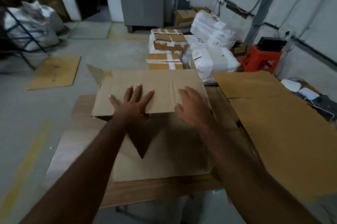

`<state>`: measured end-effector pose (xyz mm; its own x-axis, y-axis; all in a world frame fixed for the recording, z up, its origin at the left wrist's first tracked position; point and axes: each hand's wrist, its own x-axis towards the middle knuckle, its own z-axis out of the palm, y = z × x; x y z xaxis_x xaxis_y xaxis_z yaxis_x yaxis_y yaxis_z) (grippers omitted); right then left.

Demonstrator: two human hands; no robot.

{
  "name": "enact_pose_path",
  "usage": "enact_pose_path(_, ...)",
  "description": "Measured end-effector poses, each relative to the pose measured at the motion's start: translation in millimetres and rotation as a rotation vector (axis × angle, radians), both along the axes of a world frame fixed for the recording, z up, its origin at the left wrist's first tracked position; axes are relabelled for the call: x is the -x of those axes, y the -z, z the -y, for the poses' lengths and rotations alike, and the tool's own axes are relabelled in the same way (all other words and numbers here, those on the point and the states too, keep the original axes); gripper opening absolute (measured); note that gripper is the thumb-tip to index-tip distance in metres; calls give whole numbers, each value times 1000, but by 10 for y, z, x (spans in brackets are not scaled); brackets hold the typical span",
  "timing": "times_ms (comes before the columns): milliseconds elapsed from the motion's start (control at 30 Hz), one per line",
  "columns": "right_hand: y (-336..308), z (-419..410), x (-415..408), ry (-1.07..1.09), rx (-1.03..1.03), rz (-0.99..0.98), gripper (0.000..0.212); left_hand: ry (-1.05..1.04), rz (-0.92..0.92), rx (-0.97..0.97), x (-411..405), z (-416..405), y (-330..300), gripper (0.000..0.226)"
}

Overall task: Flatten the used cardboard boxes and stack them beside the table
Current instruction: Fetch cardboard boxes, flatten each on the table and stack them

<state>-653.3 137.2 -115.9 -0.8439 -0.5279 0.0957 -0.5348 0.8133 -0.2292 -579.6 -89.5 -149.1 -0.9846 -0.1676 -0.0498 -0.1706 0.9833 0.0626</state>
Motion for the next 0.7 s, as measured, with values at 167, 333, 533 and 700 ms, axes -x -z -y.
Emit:
enact_pose_path(167, 191, 555, 193, -148, -61, -9, 63, -38, 10, 21, -48, -53, 21, 98)
enact_pose_path(333, 413, 523, 176, -120, -90, -96, 64, -155, 33, 56, -472, 93, 33, 102)
enact_pose_path(533, 454, 389, 283, -121, -90, -128, 64, -352, 57, 210, -1213, 608, 55, 109)
enact_pose_path(700, 470, 295, 287, -118, -67, -165, 68, -478, 127, 222, -1132, 804, 41, 86)
